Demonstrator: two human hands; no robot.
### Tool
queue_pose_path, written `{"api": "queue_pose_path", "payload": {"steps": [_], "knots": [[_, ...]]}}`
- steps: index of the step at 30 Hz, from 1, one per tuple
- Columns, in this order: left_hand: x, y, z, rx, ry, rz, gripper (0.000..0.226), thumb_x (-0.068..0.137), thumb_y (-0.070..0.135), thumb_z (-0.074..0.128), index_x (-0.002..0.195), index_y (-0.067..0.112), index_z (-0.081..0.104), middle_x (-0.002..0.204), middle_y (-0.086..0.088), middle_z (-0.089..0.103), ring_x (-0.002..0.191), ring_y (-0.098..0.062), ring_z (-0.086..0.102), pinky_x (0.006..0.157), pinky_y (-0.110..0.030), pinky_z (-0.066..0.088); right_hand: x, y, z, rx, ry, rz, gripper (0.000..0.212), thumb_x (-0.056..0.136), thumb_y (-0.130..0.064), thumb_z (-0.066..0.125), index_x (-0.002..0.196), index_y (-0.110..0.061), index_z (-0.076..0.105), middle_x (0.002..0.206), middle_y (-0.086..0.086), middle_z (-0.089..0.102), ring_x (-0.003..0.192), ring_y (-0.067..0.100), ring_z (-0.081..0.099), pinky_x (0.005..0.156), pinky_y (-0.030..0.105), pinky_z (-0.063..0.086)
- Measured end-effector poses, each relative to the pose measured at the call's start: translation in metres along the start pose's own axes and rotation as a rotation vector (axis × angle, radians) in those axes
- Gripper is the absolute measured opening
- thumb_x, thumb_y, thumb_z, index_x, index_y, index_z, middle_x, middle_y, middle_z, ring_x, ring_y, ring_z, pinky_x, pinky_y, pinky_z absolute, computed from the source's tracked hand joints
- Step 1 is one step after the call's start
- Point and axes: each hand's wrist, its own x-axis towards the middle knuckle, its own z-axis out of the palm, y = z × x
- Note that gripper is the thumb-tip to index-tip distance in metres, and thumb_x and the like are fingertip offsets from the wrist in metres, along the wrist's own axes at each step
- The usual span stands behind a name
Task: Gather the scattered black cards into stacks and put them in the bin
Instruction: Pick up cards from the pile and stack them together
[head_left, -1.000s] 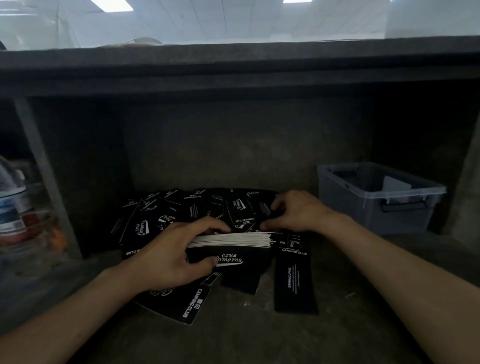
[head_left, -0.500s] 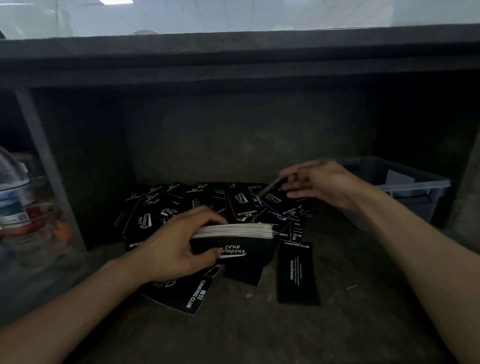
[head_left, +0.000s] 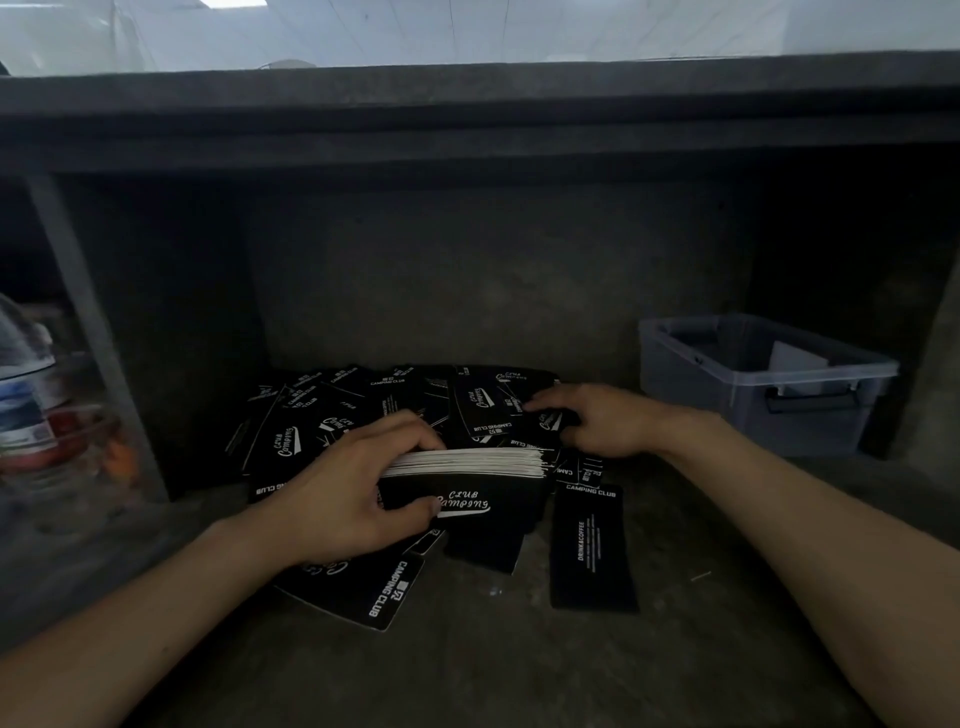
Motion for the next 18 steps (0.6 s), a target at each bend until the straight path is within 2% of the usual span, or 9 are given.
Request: {"api": "queue_pose_path", "payload": {"steps": [3, 6, 8, 10, 12, 13, 15, 17, 18], "knots": [[0.000, 0.000, 0.000, -0.009, -0.004, -0.009, 0.025, 0.082, 0.034, 0.072, 0.104, 0.027, 0.063, 0.106, 0.013, 0.059, 0.093, -0.016, 0.066, 0.077, -0.034, 0.055, 0.003, 0.003, -0.008, -0.059, -0.001, 0.092, 0.059, 0.087, -0.032, 0.069, 0.141, -0.028, 0.047, 0.139, 0.005, 0.049, 0.125, 0.020, 0.049, 0.102, 0.023, 0.038], [0.000, -0.001, 0.000, -0.012, -0.001, -0.002, 0.028, 0.082, 0.035, 0.071, 0.106, 0.024, 0.064, 0.112, 0.014, 0.057, 0.102, -0.014, 0.064, 0.084, -0.029, 0.054, -0.002, 0.007, -0.014, 0.021, -0.029, 0.212, 0.063, 0.073, -0.052, 0.077, 0.128, -0.027, 0.059, 0.113, -0.003, 0.059, 0.106, 0.015, 0.058, 0.086, 0.021, 0.043], [-0.001, -0.002, 0.000, -0.011, -0.001, -0.010, 0.032, 0.081, 0.038, 0.071, 0.109, 0.025, 0.064, 0.122, 0.014, 0.053, 0.110, -0.011, 0.062, 0.090, -0.025, 0.052, -0.006, 0.008, -0.015, 0.101, 0.047, 0.242, 0.052, 0.067, -0.047, 0.084, 0.111, -0.027, 0.066, 0.098, -0.004, 0.062, 0.092, 0.012, 0.060, 0.076, 0.020, 0.044], [-0.002, -0.002, -0.001, 0.000, -0.001, -0.040, 0.039, 0.080, 0.042, 0.071, 0.116, 0.032, 0.060, 0.135, 0.017, 0.046, 0.120, -0.009, 0.057, 0.094, -0.025, 0.050, -0.007, 0.006, -0.022, 0.198, 0.206, 0.200, 0.031, 0.072, -0.030, 0.084, 0.100, -0.024, 0.072, 0.093, 0.000, 0.067, 0.084, 0.011, 0.061, 0.068, 0.017, 0.044], [-0.002, -0.003, -0.001, 0.010, 0.012, -0.062, 0.056, 0.078, 0.045, 0.072, 0.129, 0.036, 0.051, 0.147, 0.018, 0.036, 0.132, -0.006, 0.048, 0.102, -0.024, 0.045, -0.011, 0.000, -0.033, 0.386, 0.316, 0.121, 0.019, 0.079, -0.018, 0.078, 0.097, -0.022, 0.075, 0.095, 0.001, 0.073, 0.089, 0.012, 0.065, 0.074, 0.012, 0.048], [-0.002, -0.003, -0.001, 0.007, 0.020, -0.068, 0.067, 0.077, 0.045, 0.073, 0.137, 0.037, 0.044, 0.152, 0.018, 0.031, 0.137, -0.004, 0.042, 0.105, -0.021, 0.042, -0.014, -0.005, -0.037, 0.483, 0.280, 0.076, 0.018, 0.081, -0.017, 0.076, 0.098, -0.022, 0.076, 0.096, -0.001, 0.075, 0.094, 0.013, 0.068, 0.083, 0.015, 0.051], [-0.001, -0.001, -0.001, -0.018, 0.022, -0.079, 0.083, 0.077, 0.044, 0.074, 0.147, 0.037, 0.031, 0.155, 0.019, 0.028, 0.141, 0.000, 0.037, 0.107, -0.014, 0.039, -0.020, -0.018, -0.038, 0.607, 0.013, -0.010, 0.019, 0.085, -0.019, 0.073, 0.103, -0.024, 0.076, 0.101, -0.003, 0.075, 0.097, 0.012, 0.069, 0.085, 0.023, 0.055], [0.000, 0.001, 0.000, -0.067, 0.009, -0.080, 0.081, 0.079, 0.036, 0.076, 0.148, 0.034, 0.032, 0.145, 0.018, 0.045, 0.134, -0.003, 0.048, 0.104, -0.012, 0.042, -0.021, -0.029, -0.029, 0.715, -0.245, -0.079, 0.024, 0.092, -0.018, 0.064, 0.115, -0.018, 0.071, 0.109, 0.002, 0.073, 0.099, 0.013, 0.069, 0.081, 0.023, 0.056], [0.000, 0.002, 0.001, -0.088, -0.005, -0.071, 0.072, 0.081, 0.030, 0.076, 0.144, 0.032, 0.040, 0.134, 0.017, 0.057, 0.124, -0.005, 0.058, 0.099, -0.015, 0.047, -0.020, -0.032, -0.026, 0.794, -0.278, -0.084, 0.025, 0.095, -0.017, 0.058, 0.119, -0.015, 0.067, 0.112, 0.005, 0.072, 0.101, 0.017, 0.069, 0.082, 0.025, 0.057]]}}
